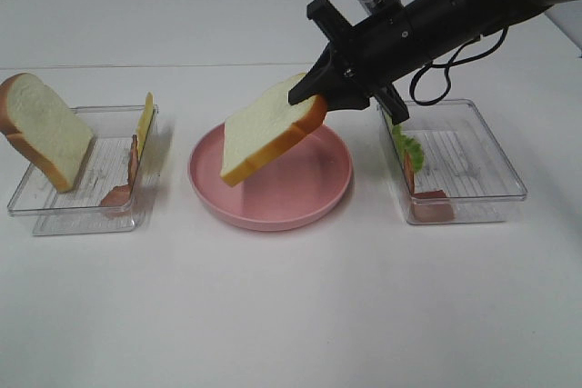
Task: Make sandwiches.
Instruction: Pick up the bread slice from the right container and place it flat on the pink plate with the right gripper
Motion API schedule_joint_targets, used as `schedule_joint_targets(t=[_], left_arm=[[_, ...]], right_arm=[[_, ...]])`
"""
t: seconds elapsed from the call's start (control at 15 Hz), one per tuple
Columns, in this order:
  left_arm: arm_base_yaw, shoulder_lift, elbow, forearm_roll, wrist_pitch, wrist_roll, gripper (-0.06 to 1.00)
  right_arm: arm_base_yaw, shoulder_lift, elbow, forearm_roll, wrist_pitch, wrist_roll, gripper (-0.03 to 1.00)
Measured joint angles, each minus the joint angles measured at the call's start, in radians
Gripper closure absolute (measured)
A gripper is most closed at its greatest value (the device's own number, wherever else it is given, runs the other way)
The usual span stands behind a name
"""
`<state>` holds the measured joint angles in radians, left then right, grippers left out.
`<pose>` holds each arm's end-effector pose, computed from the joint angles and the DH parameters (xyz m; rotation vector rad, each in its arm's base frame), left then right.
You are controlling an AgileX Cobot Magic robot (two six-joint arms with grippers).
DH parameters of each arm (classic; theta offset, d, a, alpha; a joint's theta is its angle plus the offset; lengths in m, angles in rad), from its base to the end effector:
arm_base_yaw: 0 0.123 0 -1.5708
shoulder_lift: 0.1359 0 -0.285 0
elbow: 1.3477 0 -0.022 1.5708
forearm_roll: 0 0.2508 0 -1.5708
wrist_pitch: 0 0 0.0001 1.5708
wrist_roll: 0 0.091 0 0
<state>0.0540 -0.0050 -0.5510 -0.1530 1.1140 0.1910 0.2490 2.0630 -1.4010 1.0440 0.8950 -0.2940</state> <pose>-0.0139 -0.0132 0.2876 0.1561 2.0263 -0.0283 0.3902 0.1626 0.1748 0.1490 2.7734 1.2257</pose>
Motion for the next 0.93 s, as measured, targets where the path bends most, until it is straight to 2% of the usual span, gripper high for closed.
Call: schedule_joint_targets(t=[0.93], left_arm=[[0.0, 0.0, 0.0, 0.0, 0.0, 0.0, -0.05]], right_arm=[[0.059, 0.082, -0.013, 0.031, -0.122, 0.0, 0.75]])
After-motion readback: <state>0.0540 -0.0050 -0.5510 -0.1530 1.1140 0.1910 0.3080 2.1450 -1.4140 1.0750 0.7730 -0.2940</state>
